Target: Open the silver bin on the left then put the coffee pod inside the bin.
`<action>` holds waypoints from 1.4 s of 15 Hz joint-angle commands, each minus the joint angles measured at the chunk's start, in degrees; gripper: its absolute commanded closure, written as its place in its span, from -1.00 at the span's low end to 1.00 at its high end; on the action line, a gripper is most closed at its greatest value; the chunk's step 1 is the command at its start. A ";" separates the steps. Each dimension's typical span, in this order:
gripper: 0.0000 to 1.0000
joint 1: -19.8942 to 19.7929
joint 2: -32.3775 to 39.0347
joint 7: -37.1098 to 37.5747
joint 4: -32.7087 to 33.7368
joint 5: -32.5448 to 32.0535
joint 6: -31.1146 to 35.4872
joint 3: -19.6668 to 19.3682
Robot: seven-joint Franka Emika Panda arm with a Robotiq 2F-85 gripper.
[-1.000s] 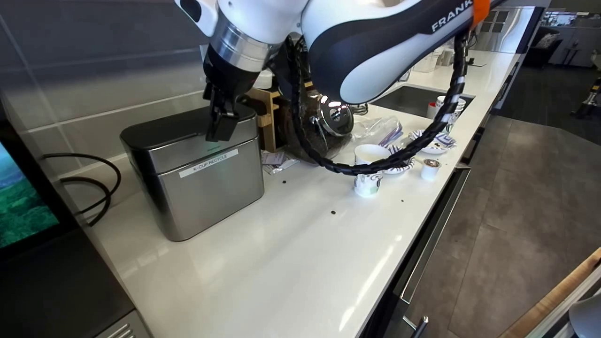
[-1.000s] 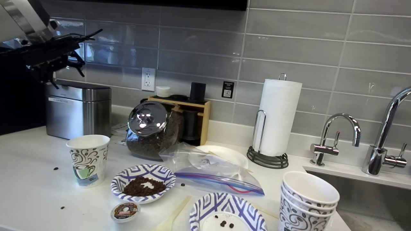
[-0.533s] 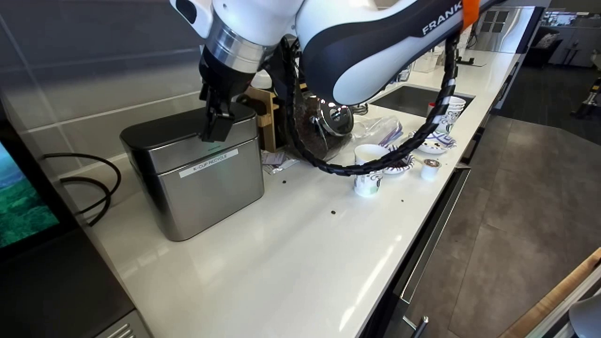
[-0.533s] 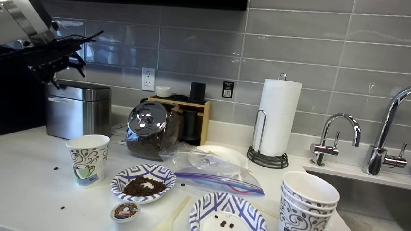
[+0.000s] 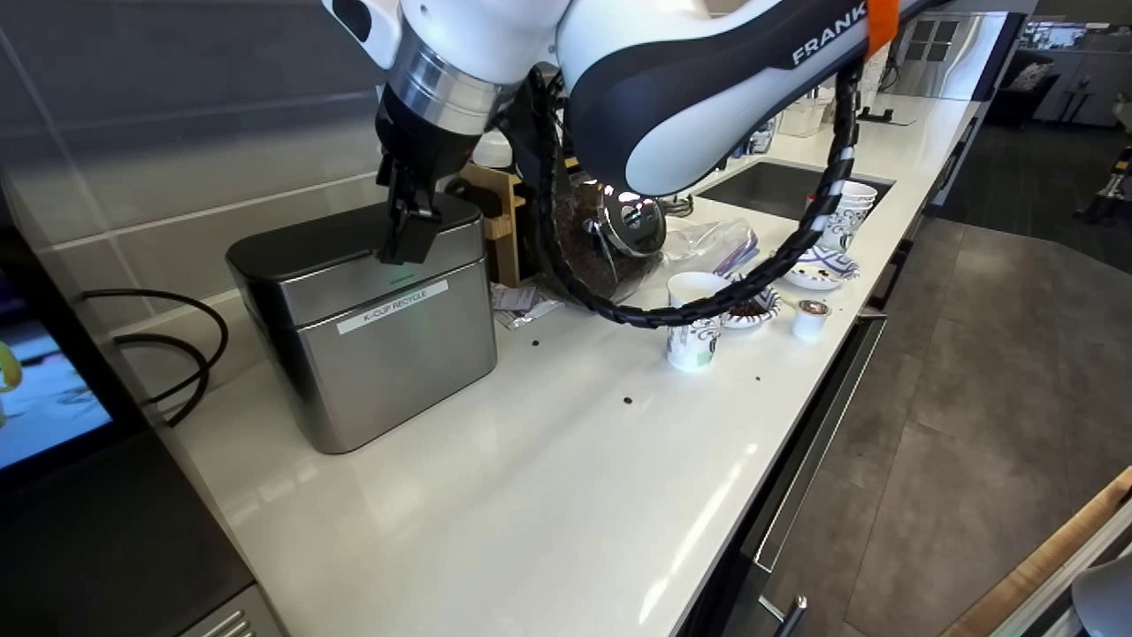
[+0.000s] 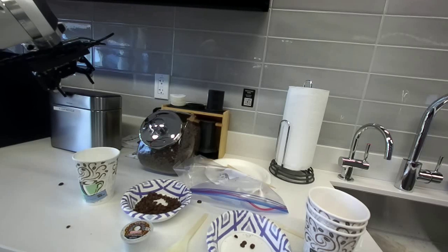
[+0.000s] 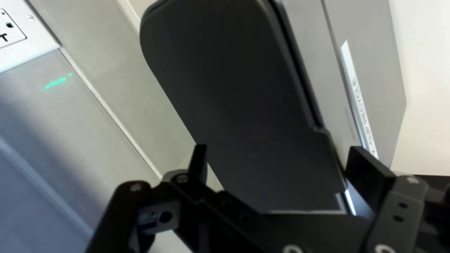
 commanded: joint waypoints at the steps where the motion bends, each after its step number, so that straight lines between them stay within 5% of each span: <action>1: -1.00 1.04 -0.05 3.57 0.95 -3.47 0.17 -1.58; 21: -1.00 1.33 0.25 5.83 7.96 -8.44 0.35 -4.08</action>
